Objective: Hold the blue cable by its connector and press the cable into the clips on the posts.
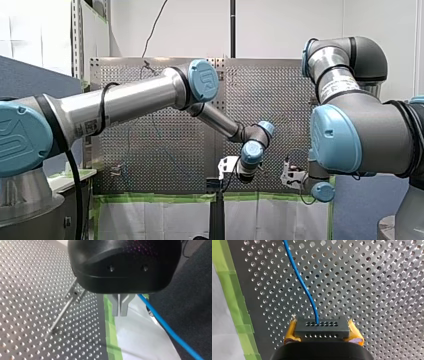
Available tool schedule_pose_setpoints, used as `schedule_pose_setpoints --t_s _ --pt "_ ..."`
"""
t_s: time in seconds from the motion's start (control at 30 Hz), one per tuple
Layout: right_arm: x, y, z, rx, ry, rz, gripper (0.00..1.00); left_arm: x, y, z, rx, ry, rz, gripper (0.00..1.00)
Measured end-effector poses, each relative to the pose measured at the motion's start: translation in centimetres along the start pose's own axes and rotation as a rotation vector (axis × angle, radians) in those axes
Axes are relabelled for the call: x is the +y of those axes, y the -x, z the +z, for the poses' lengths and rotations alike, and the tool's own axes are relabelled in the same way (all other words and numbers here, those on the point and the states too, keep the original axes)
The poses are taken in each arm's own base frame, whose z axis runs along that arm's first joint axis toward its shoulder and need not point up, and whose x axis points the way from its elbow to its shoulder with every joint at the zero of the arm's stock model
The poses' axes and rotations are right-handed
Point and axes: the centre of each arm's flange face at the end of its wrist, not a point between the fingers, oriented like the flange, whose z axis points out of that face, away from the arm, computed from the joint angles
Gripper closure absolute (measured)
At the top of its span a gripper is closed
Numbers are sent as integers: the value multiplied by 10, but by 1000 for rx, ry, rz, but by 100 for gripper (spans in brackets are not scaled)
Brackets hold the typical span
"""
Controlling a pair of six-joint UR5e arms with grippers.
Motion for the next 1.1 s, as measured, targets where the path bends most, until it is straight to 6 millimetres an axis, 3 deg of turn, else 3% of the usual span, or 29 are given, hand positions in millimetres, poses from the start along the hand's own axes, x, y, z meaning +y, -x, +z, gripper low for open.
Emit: schedule_pose_setpoints --t_s 0.6,1.1 --pt "23 -12 18 25 25 5 100 -1 -58 -7 0 -49 7 100" --pt "39 -18 25 36 50 2 100 -28 -57 17 -85 -161 -88 100"
